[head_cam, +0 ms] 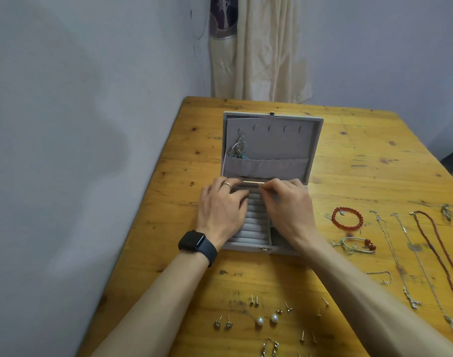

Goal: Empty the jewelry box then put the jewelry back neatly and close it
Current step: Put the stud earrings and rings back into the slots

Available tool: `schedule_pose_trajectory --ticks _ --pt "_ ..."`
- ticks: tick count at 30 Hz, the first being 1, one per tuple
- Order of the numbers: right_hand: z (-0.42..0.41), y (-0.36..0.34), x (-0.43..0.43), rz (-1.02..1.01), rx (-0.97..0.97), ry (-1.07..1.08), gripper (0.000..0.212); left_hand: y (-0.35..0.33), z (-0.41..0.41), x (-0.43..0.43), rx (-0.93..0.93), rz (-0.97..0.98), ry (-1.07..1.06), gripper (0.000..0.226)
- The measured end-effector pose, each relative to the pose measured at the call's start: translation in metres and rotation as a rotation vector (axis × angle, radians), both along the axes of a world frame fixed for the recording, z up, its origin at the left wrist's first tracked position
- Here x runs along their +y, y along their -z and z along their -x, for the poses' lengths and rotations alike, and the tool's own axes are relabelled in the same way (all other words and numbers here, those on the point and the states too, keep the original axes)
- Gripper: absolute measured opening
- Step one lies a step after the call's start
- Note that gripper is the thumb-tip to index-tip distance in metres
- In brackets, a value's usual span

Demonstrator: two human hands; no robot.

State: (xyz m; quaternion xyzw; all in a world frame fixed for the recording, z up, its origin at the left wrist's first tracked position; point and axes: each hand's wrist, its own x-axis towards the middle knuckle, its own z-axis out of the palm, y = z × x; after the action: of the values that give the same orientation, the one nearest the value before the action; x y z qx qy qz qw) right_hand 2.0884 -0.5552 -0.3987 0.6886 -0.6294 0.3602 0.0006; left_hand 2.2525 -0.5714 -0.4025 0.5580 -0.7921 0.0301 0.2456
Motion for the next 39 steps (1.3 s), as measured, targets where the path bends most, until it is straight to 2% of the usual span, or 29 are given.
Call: schedule_pose_trajectory --ticks 5,18,24,31,39 --pt "-0.006 0.009 -0.009 0.077 0.069 0.051 0.006 0.007 0.002 0.001 0.050 -0.019 0.014 0.020" --pt "-0.018 0.012 -0.011 0.039 0.140 0.122 0.008 0.010 0.002 0.001 0.072 0.014 0.021 0.023" --pt "-0.017 0.012 -0.011 -0.003 0.124 0.087 0.014 0.010 0.002 0.001 0.064 0.010 0.017 0.019" --pt "-0.016 0.009 -0.007 0.002 0.069 0.039 0.007 0.009 0.002 0.001 0.063 -0.005 0.012 0.020" --pt "-0.011 0.013 -0.014 0.066 0.192 0.002 0.007 0.008 0.003 0.002 0.065 -0.006 0.011 0.018"
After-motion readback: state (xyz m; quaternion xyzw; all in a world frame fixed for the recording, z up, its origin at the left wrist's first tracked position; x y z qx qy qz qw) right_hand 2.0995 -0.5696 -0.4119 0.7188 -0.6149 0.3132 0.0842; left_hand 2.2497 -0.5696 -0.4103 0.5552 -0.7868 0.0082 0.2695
